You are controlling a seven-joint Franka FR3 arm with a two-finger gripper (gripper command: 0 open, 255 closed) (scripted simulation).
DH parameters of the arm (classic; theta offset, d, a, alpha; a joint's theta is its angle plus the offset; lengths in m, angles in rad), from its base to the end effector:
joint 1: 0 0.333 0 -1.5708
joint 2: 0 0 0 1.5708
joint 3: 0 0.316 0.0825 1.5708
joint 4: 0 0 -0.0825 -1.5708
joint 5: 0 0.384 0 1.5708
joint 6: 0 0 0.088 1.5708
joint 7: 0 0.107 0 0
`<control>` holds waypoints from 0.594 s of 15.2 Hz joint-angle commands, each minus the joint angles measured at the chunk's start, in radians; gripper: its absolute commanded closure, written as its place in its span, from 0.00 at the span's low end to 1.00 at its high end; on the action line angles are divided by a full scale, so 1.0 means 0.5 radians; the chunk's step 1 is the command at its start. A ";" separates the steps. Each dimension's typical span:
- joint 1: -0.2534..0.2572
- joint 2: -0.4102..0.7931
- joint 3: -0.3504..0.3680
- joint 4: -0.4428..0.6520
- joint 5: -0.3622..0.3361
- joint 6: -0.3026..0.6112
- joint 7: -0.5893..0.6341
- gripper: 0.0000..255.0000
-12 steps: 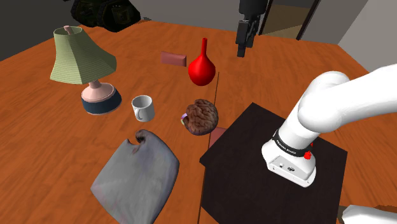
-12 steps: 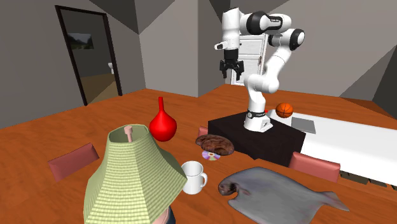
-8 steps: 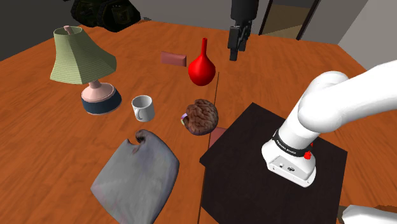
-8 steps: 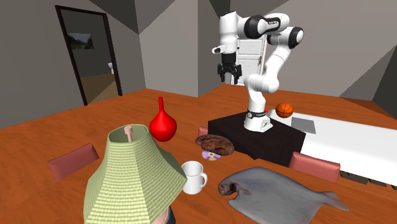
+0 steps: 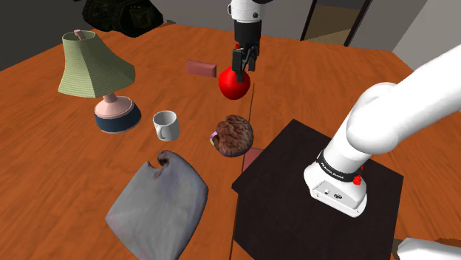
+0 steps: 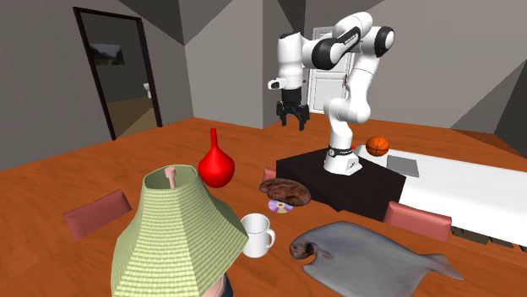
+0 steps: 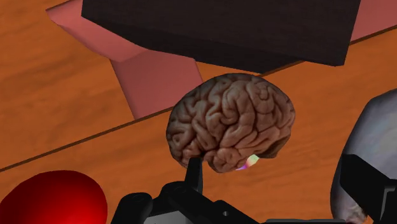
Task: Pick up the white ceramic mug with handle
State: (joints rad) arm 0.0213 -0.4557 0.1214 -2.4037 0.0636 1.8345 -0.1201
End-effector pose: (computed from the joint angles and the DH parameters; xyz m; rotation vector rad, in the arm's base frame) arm 0.3932 0.0641 0.4706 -3.1096 -0.3549 0.1814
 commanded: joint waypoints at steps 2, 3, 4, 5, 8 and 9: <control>0.007 0.229 0.036 0.074 -0.006 0.159 0.021 0.00; 0.010 0.307 0.048 0.105 -0.012 0.205 0.029 0.00; 0.012 0.385 0.059 0.140 -0.018 0.249 0.038 0.00; 0.014 0.464 0.070 0.176 -0.026 0.290 0.048 0.00; 0.023 0.701 0.099 0.302 -0.059 0.400 0.080 0.00; 0.027 0.781 0.107 0.349 -0.072 0.432 0.092 0.00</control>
State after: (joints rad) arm 0.0322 -0.1084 0.1694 -2.2492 0.0336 2.0272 -0.0815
